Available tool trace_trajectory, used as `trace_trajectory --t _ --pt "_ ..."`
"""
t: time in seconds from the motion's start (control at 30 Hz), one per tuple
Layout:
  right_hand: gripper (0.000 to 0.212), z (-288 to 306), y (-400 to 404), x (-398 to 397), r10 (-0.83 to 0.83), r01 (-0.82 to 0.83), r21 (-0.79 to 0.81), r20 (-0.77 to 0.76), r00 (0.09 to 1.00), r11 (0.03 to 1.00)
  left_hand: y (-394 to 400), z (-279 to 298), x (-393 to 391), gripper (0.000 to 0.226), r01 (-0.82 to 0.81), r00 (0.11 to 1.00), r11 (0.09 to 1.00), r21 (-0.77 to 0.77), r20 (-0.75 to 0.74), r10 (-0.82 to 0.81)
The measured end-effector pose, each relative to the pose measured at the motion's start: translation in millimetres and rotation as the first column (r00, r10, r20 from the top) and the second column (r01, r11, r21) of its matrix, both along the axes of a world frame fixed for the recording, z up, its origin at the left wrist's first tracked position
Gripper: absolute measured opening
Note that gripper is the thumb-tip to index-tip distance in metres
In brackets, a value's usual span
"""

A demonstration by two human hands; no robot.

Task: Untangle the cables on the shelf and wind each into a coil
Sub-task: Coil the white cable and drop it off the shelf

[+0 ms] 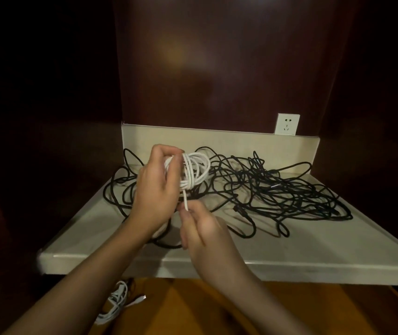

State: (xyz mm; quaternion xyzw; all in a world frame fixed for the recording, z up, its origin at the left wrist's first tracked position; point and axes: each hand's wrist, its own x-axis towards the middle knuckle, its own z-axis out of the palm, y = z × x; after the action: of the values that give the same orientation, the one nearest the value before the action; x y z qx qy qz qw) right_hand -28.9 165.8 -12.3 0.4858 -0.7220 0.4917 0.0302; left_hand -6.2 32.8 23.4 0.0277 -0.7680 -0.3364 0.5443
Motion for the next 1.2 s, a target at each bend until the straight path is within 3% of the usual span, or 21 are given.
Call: trace_trajectory --t 0.1,0.23,0.43,0.6,0.67,0.73,0.8,0.9,1.0,1.1,1.2 --pt "0.024 0.8 3.2 -2.8 -0.033 0.046 0.065 -0.192 0.981 0.997 -9.4 -6.9 1.5 0.016 -0.151 0.987 0.966 -0.21 0.025 0.16" --pt "0.025 11.4 15.9 -15.9 -0.084 0.153 0.133 -0.419 0.904 0.979 -18.2 -5.2 6.6 0.022 -0.209 0.96 0.87 -0.446 0.077 0.27" --pt "0.038 36.9 31.7 -38.7 -0.015 0.086 0.117 -0.506 0.862 0.989 -12.4 8.2 18.9 0.023 -0.082 0.939 0.751 -0.655 0.201 0.278" --pt "0.037 58.6 42.2 -54.4 0.057 -0.044 0.038 -0.494 0.868 0.998 1.7 14.7 28.4 0.014 0.152 0.92 0.711 -0.687 0.362 0.153" --pt "0.039 63.2 47.5 -59.5 0.105 -0.117 -0.009 -0.365 0.925 0.993 6.9 22.6 36.0 0.017 0.289 0.909 0.75 -0.595 0.417 -0.02" --pt "0.035 62.5 49.8 -60.3 0.234 -0.241 -0.042 -0.124 0.964 0.97 11.2 30.5 42.3 0.02 0.431 0.855 0.777 -0.458 0.482 -0.19" --pt "0.027 59.3 49.7 -57.9 0.352 -0.348 -0.093 0.036 0.935 0.933 12.1 34.0 43.5 0.017 0.507 0.797 0.809 -0.298 0.52 -0.308" --pt "0.02 62.5 51.0 -53.8 0.422 -0.401 -0.16 0.138 0.896 0.902 11.6 34.7 41.9 0.014 0.573 0.694 0.819 0.016 0.522 -0.496" --pt "0.017 66.3 54.6 -54.2 0.505 -0.457 -0.221 0.288 0.814 0.862 12.9 33.9 42.3 0.014 0.636 0.591 0.735 0.235 0.465 -0.66" --pt "0.008 61.2 51.8 -51.5 0.534 -0.453 -0.289 0.357 0.766 0.843 16.0 30.4 38.5 0.009 0.658 0.541 0.615 0.434 0.295 -0.787" --pt "0.011 53.7 50.2 -46.4 0.477 -0.362 -0.34 0.37 0.797 0.868 19.4 22.1 33.8 0.008 0.647 0.511 0.476 0.596 0.124 -0.85"
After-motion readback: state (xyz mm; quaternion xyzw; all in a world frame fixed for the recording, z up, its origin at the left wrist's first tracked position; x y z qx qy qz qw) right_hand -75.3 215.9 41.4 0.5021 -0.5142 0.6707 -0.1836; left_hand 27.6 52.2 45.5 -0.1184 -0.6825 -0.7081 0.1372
